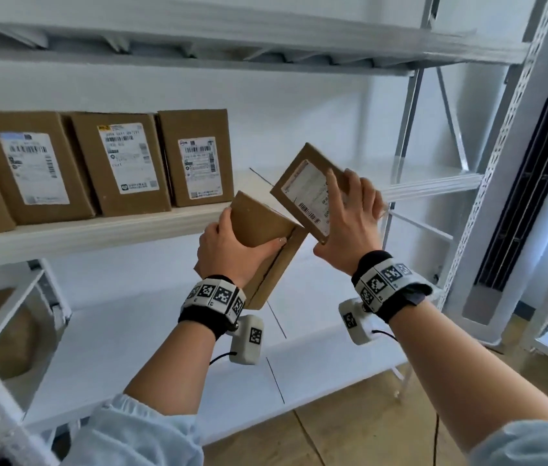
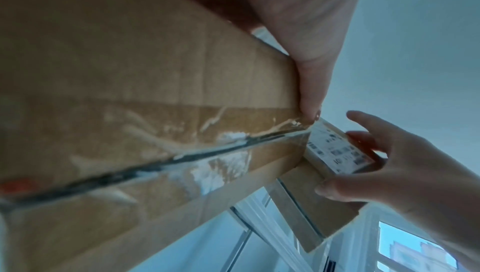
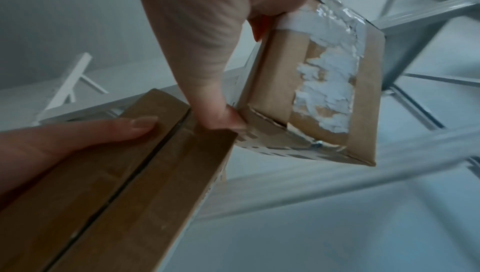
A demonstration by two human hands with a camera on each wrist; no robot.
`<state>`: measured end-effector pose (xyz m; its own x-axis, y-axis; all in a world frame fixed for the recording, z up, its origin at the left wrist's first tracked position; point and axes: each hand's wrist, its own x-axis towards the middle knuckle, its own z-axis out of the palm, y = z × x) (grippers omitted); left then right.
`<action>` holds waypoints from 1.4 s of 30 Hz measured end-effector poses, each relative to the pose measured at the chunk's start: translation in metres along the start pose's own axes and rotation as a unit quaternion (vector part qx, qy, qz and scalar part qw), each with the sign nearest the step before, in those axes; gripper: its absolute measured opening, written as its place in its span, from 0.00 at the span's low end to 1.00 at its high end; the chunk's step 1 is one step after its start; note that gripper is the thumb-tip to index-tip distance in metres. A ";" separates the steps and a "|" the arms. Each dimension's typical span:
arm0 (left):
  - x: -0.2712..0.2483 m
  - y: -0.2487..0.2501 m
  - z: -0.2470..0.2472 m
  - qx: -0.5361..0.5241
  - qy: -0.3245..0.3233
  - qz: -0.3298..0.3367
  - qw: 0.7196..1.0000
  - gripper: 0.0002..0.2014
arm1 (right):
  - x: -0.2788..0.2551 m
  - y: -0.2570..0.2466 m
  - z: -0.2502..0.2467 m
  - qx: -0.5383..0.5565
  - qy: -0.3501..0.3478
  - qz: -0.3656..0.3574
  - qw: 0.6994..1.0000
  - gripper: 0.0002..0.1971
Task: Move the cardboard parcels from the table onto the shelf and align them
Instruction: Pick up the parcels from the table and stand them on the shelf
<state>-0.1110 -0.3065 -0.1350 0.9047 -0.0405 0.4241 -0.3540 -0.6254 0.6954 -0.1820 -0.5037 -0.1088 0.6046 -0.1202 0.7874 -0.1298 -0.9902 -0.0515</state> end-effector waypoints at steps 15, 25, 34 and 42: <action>0.022 0.065 -0.040 0.016 0.081 -0.066 0.994 0.59 | 0.147 0.005 -0.006 -0.296 -0.053 -0.330 0.895 0.59; 0.064 0.062 -0.052 -0.015 0.115 -0.051 0.992 0.61 | 0.202 0.013 -0.004 -0.459 -0.056 -0.414 0.784 0.64; 0.071 0.034 -0.044 -0.041 0.161 -0.082 0.983 0.58 | 0.225 -0.004 0.037 -0.595 -0.003 -0.496 0.632 0.54; 0.072 0.028 -0.040 -0.041 0.198 -0.108 0.973 0.58 | 0.240 -0.009 0.086 -0.568 0.060 -0.575 0.585 0.52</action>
<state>-0.0649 -0.2957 -0.0615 0.8029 0.3990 0.4428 -0.1988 -0.5211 0.8300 0.0323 -0.5301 0.0278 0.7545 0.6536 -0.0596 -0.1718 0.2843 0.9432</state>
